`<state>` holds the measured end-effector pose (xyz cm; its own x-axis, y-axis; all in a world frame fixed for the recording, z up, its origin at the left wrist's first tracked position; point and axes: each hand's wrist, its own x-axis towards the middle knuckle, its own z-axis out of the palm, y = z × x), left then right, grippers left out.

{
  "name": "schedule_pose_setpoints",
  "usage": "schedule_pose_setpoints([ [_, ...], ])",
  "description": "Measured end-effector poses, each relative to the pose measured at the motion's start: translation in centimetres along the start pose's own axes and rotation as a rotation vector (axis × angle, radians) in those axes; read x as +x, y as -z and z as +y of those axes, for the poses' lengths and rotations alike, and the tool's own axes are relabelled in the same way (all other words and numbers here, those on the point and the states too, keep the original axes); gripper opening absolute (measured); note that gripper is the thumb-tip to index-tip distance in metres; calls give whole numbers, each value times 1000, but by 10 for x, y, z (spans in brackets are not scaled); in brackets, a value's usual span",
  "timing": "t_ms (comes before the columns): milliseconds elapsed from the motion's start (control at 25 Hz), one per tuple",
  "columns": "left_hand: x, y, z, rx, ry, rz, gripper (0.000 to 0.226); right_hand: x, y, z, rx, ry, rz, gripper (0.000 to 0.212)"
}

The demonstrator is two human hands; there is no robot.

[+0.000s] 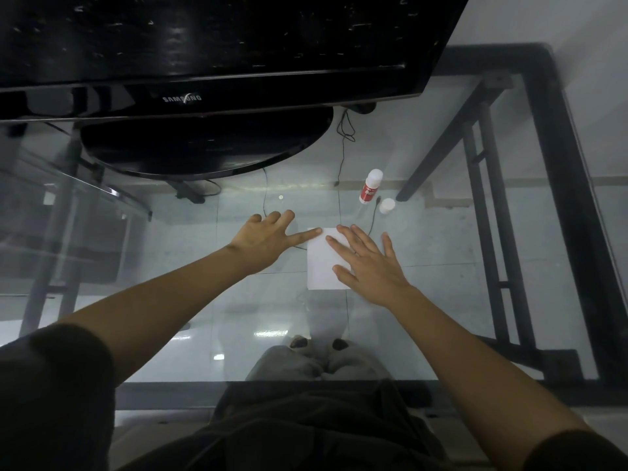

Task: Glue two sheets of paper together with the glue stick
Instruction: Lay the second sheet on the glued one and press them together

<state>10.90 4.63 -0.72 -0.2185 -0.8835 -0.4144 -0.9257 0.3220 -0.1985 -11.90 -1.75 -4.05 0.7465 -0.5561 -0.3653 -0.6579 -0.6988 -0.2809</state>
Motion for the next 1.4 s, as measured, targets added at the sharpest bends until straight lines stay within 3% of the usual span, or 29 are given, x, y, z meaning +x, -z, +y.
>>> schedule_pose_setpoints([
  [240,-6,-7,-1,77,-103,31,104,-1,1,-6,-39,-18,10,65],
  [640,-43,-27,19,-13,-310,25,113,-2,3,-8,-42,-30,-14,67],
  [800,-35,-13,5,9,-496,143,99,-2,6,-9,-45,-26,-26,68],
  [880,-30,-11,6,-162,-344,341,83,-2,6,-9,-52,-21,-43,68],
  [960,-27,-14,31,-477,-9,433,65,-2,6,-10,-49,-32,-62,68],
  [1080,-23,-24,77,-631,349,233,56,-3,6,-11,-61,-47,-89,69],
  [1160,-22,-35,88,-595,413,153,55,-2,5,-14,-87,-36,-97,70],
  [1400,-15,-36,86,-544,443,140,55,-1,5,-10,-113,-33,-84,71],
])
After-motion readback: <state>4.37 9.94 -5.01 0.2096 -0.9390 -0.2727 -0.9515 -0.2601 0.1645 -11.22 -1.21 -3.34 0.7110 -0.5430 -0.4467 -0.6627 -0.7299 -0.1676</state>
